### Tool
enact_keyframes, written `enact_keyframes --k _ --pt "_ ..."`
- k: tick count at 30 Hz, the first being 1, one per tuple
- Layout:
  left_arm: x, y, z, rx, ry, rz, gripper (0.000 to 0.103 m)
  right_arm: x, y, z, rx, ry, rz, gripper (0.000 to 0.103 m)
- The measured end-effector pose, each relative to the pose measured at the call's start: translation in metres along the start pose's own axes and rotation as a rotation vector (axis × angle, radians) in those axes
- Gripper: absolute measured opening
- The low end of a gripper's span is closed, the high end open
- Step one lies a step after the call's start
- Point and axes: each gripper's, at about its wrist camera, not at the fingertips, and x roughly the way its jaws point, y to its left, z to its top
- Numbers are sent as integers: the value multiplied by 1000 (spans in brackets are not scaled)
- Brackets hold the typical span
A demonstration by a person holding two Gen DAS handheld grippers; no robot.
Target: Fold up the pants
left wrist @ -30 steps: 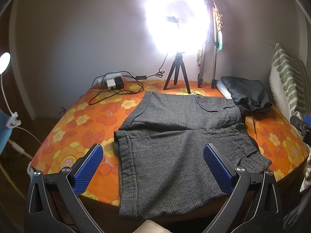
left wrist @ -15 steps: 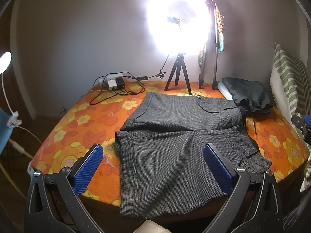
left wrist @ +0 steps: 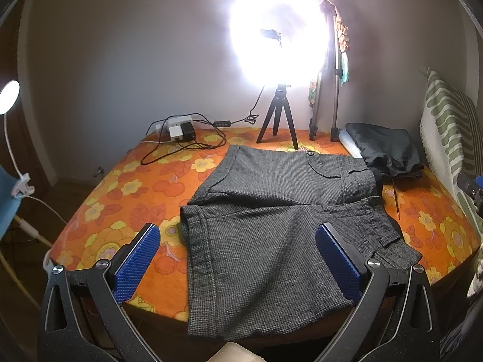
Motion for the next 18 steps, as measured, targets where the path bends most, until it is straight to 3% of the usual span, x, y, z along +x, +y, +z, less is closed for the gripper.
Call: enact_keyframes --k 18 --pt "-2 -2 1 -6 -10 7 103 -2 -1 1 4 -8 1 103"
